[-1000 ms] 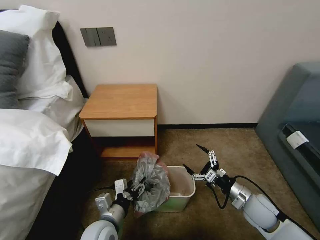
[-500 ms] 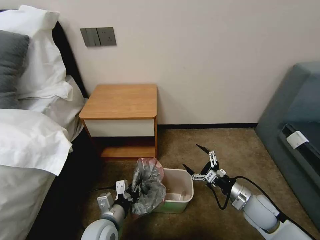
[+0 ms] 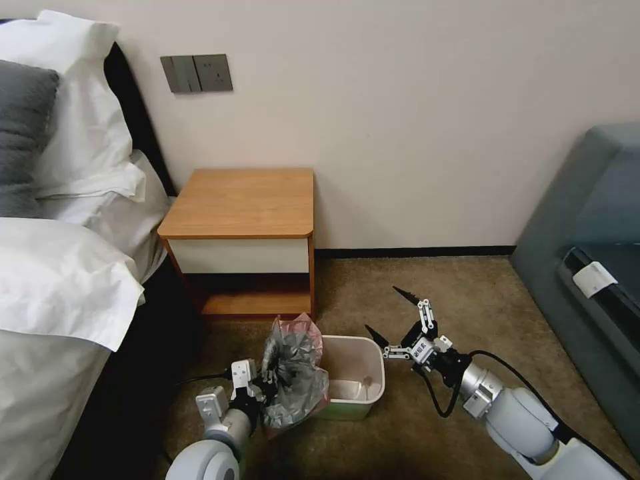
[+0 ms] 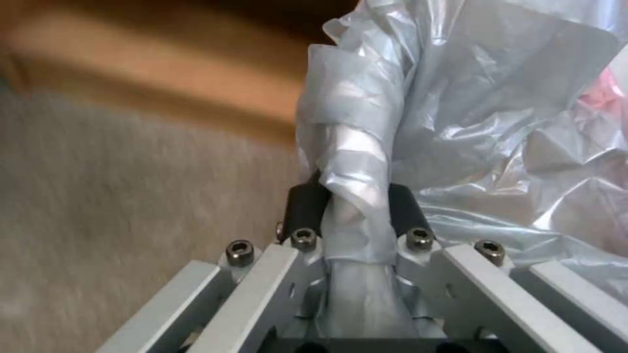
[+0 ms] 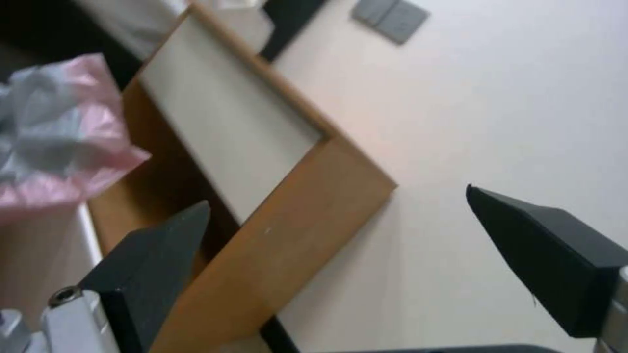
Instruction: Pick up the garbage bag from the table and place it over the trash can.
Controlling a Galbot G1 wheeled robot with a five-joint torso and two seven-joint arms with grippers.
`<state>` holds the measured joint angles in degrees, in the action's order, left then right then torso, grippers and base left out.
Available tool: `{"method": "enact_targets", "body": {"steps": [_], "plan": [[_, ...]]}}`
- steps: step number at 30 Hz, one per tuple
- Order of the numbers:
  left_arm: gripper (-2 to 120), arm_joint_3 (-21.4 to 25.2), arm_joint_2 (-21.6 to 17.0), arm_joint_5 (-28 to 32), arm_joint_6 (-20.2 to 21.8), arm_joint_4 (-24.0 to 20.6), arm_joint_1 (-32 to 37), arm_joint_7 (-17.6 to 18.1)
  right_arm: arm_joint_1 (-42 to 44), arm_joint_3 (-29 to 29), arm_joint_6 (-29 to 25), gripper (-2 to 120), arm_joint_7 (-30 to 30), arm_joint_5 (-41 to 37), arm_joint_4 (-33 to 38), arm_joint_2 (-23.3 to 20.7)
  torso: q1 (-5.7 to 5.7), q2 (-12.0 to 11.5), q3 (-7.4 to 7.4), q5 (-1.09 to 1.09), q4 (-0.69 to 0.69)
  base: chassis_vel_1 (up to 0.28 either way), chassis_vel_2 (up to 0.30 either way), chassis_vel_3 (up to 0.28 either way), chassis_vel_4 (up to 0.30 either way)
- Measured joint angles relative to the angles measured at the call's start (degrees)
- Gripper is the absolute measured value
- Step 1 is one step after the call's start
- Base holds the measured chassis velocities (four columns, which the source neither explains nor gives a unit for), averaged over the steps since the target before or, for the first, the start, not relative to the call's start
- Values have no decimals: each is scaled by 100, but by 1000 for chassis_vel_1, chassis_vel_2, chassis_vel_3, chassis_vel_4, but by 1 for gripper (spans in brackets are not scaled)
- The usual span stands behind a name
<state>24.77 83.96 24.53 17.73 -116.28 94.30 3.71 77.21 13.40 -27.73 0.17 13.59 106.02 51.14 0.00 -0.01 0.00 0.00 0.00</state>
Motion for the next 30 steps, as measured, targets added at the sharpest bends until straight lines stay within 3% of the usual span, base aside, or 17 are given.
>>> {"method": "enact_targets", "body": {"steps": [2,3,6,12,14,15,17,21,23,30], "plan": [[8,-1,40,-265,-449,-67,92,-61,-5,-135,466,100,112,-708,370,4,0,0,0,-1,0,0,0,0,0],[8,-1,40,-265,-449,-67,92,-61,-5,-135,466,100,112,-708,370,4,0,0,0,-1,0,0,0,0,0],[8,0,84,-525,-843,-273,252,-87,-30,-371,1232,100,247,-2148,930,-8,0,0,0,-1,0,0,0,0,0],[8,39,96,-845,-1297,-466,417,-138,-88,-546,1767,100,216,-3450,1327,-21,0,0,0,0,0,0,0,0,0],[8,144,155,-997,-1537,-522,439,-144,-127,-681,2254,100,208,-4291,1599,-77,0,0,0,1,0,0,0,0,0],[8,144,155,-997,-1537,-522,439,-144,-127,-681,2254,100,208,-4291,1599,-77,0,0,0,1,0,0,0,0,0],[8,234,197,-1067,-1662,-535,412,-153,-161,-769,2888,100,223,-4962,1896,-187,0,0,0,0,0,0,0,0,0],[8,274,213,-1075,-1696,-566,395,-153,-231,-855,3415,100,249,-5487,2103,-265,0,0,0,0,0,0,0,0,0],[8,280,245,-1079,-1716,-601,356,-154,-579,-1168,4394,100,529,-6496,2454,-276,0,0,0,-1,0,0,0,0,0],[8,225,270,-1087,-1715,-567,332,-164,-1183,-1841,4985,100,1034,-7123,2412,65,0,0,0,-1,1,0,0,0,0]]}}
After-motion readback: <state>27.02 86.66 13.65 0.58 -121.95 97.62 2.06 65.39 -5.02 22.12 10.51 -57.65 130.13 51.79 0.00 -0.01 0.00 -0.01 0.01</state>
